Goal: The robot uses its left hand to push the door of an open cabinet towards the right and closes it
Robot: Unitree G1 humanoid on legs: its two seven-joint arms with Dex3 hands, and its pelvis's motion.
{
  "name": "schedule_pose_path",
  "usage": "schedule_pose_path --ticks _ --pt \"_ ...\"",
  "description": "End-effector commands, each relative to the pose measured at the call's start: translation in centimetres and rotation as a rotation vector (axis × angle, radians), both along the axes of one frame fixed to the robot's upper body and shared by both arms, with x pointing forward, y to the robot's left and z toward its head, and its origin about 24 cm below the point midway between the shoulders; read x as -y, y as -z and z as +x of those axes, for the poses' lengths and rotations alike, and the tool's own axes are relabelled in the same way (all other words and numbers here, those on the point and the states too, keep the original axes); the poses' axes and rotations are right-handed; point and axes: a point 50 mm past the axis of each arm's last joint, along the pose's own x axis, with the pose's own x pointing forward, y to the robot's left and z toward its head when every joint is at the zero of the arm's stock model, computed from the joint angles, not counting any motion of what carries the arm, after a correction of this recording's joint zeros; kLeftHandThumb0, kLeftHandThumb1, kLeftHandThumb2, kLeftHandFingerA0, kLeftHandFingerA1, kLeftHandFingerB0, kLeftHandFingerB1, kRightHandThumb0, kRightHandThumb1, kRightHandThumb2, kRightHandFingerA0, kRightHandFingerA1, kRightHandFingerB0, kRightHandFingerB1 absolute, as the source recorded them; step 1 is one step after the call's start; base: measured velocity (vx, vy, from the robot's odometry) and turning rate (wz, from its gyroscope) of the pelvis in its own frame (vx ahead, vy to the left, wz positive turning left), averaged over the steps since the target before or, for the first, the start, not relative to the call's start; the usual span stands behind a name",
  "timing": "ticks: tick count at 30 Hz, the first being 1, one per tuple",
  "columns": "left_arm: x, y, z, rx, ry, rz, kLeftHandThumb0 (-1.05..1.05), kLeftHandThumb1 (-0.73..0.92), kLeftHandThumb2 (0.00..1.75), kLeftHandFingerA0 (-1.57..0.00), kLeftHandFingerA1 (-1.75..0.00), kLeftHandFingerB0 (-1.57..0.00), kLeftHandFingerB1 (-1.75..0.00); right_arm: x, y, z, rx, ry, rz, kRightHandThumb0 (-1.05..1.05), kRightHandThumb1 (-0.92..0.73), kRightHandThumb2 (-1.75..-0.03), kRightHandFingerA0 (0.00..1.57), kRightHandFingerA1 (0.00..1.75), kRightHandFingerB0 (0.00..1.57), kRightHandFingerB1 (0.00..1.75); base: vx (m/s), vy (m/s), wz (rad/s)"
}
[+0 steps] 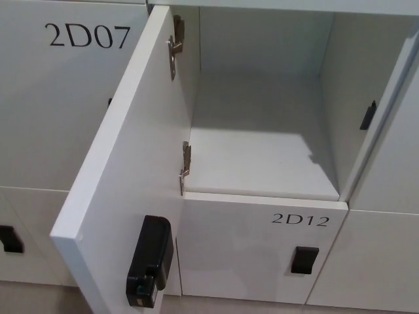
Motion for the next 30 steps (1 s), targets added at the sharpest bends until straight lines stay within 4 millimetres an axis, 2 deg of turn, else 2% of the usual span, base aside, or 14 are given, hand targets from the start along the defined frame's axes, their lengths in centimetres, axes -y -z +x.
schedule_pose_path --ticks 1,9,10,11,12,18,19,21,22,25,26,27,28,30 --pt "-0.8 -0.9 0.3 0.071 0.033 0.02 -0.73 0.92 0.74 -0.35 -0.4 -0.2 -0.29 0.4 -0.3 0.2 0.039 -0.002 -0.047 -0.5 -0.73 -1.07 0.33 0.54 0.19 0.46 0.0 0.0 0.0" --pt "-0.8 -0.9 0.3 0.072 0.039 0.021 -0.71 0.92 0.73 -0.34 -0.39 -0.2 -0.29 0.4 -0.2 0.2 0.042 -0.014 -0.057 -0.49 -0.73 -1.07 0.35 0.55 0.2 0.47 0.0 0.0 0.0" --pt "-0.8 -0.8 0.3 0.067 0.041 0.025 -0.72 0.78 1.07 -0.27 -0.5 -0.14 -0.43 0.4 -0.2 0.2 0.043 -0.01 -0.057 -0.5 -0.73 -1.06 0.35 0.55 0.21 0.47 0.0 0.0 0.0" --pt "-0.8 -0.8 0.3 0.063 0.043 0.029 -0.72 0.78 1.07 -0.27 -0.5 -0.14 -0.43 0.4 -0.2 0.2 0.044 -0.005 -0.055 -0.5 -0.73 -1.06 0.35 0.55 0.21 0.47 0.0 0.0 0.0" --pt "-0.9 -0.8 0.3 0.063 0.042 0.033 -0.71 0.92 0.74 -0.36 -0.41 -0.21 -0.3 0.4 -0.2 0.2 0.046 -0.002 -0.05 -0.5 -0.73 -1.06 0.34 0.54 0.2 0.47 0.0 0.0 0.0" --pt "-0.9 -0.8 0.2 0.07 0.026 0.02 -0.71 0.91 0.73 -0.34 -0.4 -0.19 -0.29 0.4 -0.2 0.2 0.03 0.006 -0.075 -0.51 -0.73 -1.05 0.33 0.54 0.2 0.46 0.0 0.0 0.0" --pt "-0.7 -1.2 1.0 0.113 0.042 0.022 -0.69 0.76 1.04 -0.27 -0.5 -0.17 -0.43 0.5 -0.2 0.2 0.037 0.017 -0.08 -0.51 -0.73 -1.06 0.34 0.54 0.21 0.47 0.0 0.0 0.0" --pt "-0.6 -1.4 1.3 0.131 0.048 0.022 -0.69 0.76 1.04 -0.27 -0.5 -0.17 -0.43 0.5 -0.2 0.2 0.041 0.022 -0.082 -0.51 -0.73 -1.06 0.34 0.54 0.21 0.47 0.0 0.0 0.0" --pt "-0.2 -2.1 2.7 0.189 0.095 0.066 -0.7 0.92 0.69 -0.4 -0.42 -0.28 -0.31 0.6 -0.1 -0.2 0.032 0.026 -0.093 -0.52 -0.89 -0.66 0.45 0.41 0.37 0.36 0.0 0.0 0.0" --pt "1.0 -3.6 5.6 0.292 0.186 0.124 -0.72 0.91 0.73 -0.33 -0.41 -0.23 -0.3 1.0 0.2 -0.9 0.013 0.032 -0.116 -0.5 -0.86 -0.65 0.46 0.41 0.38 0.36 0.01 0.001 0.03" --pt "1.2 -3.7 5.8 0.296 0.192 0.123 -0.72 0.91 0.73 -0.33 -0.41 -0.23 -0.3 1.0 0.2 -1.0 0.012 0.033 -0.118 -0.5 -0.86 -0.65 0.46 0.41 0.38 0.36 0.0 0.0 0.0" --pt "2.4 -5.4 8.1 0.386 0.265 0.128 -0.68 0.92 0.7 -0.3 -0.36 -0.24 -0.3 1.0 0.3 -1.0 -0.01 0.041 -0.128 -0.49 -0.8 -0.64 0.49 0.41 0.42 0.37 0.0 0.0 0.0" --pt "2.9 -6.1 9.0 0.424 0.295 0.132 -0.68 0.92 0.7 -0.3 -0.36 -0.24 -0.3 1.0 0.3 -0.9 -0.019 0.045 -0.132 -0.49 -0.8 -0.64 0.49 0.41 0.42 0.37 0.0 0.0 0.0" --pt "2.9 -6.2 9.0 0.424 0.296 0.135 -0.68 0.92 0.7 -0.3 -0.36 -0.24 -0.3 1.0 0.3 -0.9 -0.02 0.045 -0.133 -0.49 -0.8 -0.64 0.49 0.41 0.42 0.37 0.0 0.0 0.0"
